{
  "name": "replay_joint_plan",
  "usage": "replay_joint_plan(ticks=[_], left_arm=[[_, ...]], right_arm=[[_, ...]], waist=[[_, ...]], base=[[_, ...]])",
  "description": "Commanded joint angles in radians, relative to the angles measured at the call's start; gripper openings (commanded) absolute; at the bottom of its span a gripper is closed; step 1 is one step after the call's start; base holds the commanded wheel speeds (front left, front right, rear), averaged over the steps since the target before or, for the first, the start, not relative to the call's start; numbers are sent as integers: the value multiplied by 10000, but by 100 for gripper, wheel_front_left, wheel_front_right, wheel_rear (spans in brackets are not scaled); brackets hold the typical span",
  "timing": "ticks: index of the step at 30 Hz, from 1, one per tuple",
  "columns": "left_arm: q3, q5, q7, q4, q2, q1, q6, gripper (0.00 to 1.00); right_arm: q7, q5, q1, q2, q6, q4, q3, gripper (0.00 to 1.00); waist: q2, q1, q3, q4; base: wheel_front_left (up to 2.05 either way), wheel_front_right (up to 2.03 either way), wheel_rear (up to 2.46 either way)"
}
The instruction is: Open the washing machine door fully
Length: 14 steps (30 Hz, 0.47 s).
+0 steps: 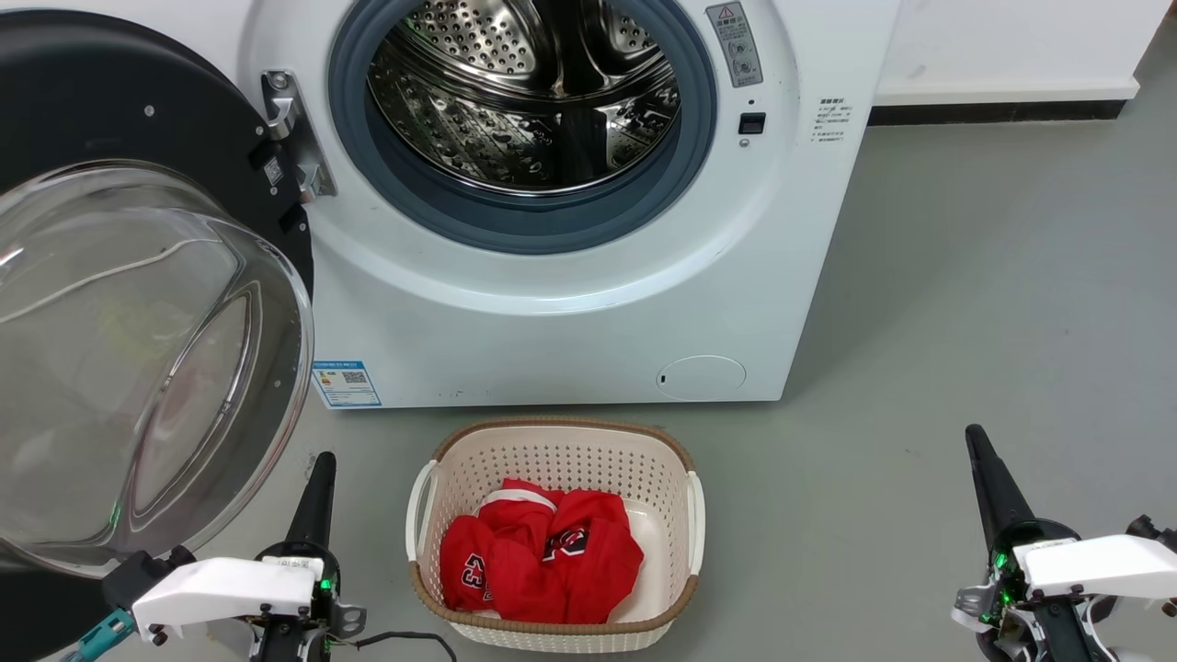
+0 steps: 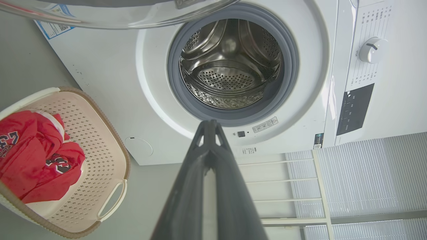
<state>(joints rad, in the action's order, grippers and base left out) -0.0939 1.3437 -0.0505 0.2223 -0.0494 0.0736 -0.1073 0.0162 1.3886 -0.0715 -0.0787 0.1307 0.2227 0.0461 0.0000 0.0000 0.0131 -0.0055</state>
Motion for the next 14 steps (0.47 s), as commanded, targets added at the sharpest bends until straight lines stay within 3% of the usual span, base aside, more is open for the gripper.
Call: replay_joint_plan(ticks=[1,14], left_arm=[[-36,223,-64,-10,-16,237,-83,0],[-120,1311,-331,106,-14,311,-166,0]], right_arm=[[53,229,-181,-35,1,-14,35,0],[347,1251,-281,-6,1,87,170,0]], waist=[[0,0,-4,2],[0,0,-43,23]], base=[[0,0,0],[0,0,0]])
